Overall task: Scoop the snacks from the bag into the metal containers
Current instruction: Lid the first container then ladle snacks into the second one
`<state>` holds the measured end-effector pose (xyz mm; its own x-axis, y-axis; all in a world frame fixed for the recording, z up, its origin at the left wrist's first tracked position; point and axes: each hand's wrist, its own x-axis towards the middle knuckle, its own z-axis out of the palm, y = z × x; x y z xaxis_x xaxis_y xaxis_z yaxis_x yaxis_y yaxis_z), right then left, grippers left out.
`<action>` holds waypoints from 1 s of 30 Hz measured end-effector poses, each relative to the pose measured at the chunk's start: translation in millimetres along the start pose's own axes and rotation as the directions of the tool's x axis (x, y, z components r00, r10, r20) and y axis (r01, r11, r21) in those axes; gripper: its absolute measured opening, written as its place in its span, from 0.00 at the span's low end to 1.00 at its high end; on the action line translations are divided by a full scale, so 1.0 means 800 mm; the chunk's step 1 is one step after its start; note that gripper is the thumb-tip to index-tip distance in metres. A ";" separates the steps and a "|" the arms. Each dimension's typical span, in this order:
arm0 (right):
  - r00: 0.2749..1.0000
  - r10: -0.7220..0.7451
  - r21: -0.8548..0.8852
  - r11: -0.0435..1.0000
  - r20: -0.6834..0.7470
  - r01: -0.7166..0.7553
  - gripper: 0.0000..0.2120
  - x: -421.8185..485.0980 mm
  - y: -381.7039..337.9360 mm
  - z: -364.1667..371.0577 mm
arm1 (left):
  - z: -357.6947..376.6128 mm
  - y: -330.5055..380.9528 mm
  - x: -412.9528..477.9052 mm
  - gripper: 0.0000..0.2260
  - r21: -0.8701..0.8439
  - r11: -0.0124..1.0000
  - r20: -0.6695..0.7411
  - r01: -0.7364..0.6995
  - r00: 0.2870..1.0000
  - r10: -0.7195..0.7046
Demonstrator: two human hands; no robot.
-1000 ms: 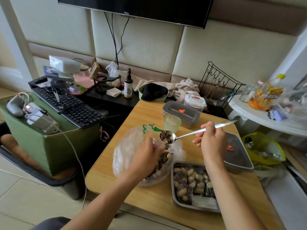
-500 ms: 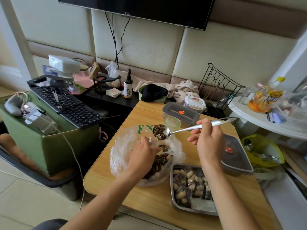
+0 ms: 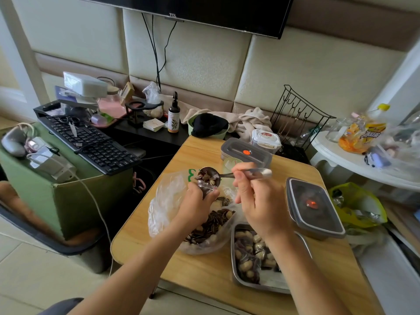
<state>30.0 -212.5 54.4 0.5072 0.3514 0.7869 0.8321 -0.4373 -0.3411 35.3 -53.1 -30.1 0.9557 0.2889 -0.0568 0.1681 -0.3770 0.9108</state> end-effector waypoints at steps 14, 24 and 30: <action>0.985 -0.090 -0.110 0.991 -0.150 0.074 0.13 0.001 0.000 -0.011 | -0.003 0.000 -0.001 0.16 0.008 0.997 -0.014 -0.082 0.997 0.082; 0.985 -0.120 -0.082 0.991 -0.122 0.110 0.13 0.000 -0.003 -0.012 | -0.004 0.006 -0.006 0.16 0.014 0.994 -0.015 -0.109 0.994 0.109; 0.990 -0.033 -0.033 0.999 -0.138 0.028 0.21 -0.002 0.009 -0.012 | -0.007 0.008 -0.009 0.16 -0.002 0.994 0.006 -0.109 0.994 0.109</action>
<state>32.9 -224.6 55.5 0.4438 0.2475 0.8612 0.8382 -0.4545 -0.3014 28.0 -52.6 -21.4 0.9697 0.2411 0.0401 0.0627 -0.4040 0.9126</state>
